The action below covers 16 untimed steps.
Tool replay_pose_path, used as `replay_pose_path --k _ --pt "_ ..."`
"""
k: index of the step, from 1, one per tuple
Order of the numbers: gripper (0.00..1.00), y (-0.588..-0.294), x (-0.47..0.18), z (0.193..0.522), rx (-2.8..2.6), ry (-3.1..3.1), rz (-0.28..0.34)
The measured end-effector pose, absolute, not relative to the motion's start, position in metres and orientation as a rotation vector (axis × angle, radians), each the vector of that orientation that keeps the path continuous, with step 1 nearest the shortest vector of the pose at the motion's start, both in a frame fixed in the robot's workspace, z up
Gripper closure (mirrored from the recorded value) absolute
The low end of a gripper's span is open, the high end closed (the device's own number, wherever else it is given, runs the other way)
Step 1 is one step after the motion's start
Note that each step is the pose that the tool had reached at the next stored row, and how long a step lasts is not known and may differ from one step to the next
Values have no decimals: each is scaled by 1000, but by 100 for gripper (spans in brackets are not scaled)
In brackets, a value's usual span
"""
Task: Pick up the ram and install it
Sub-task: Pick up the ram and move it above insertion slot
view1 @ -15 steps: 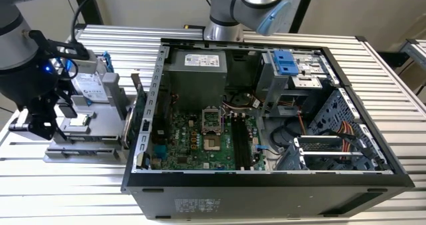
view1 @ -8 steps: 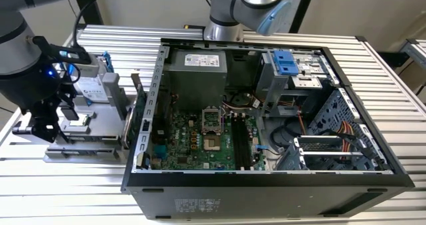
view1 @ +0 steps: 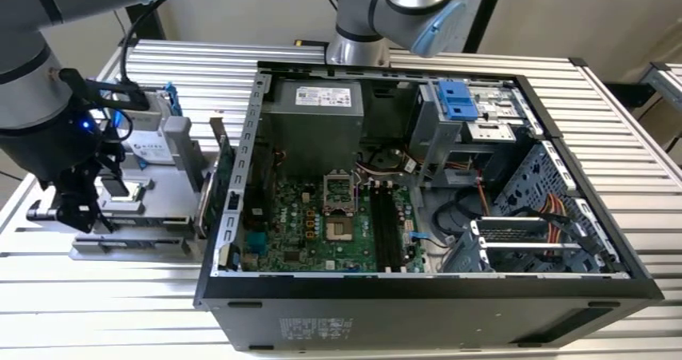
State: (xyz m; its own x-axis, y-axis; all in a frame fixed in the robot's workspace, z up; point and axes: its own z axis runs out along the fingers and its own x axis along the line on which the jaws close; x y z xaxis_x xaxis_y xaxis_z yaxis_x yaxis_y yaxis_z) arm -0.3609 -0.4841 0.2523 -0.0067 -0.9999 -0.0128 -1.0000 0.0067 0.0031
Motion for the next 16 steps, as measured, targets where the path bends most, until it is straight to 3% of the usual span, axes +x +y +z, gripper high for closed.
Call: replay_pose_path --k 16 --pt "0 -484 -360 236 -2206 2224 21"
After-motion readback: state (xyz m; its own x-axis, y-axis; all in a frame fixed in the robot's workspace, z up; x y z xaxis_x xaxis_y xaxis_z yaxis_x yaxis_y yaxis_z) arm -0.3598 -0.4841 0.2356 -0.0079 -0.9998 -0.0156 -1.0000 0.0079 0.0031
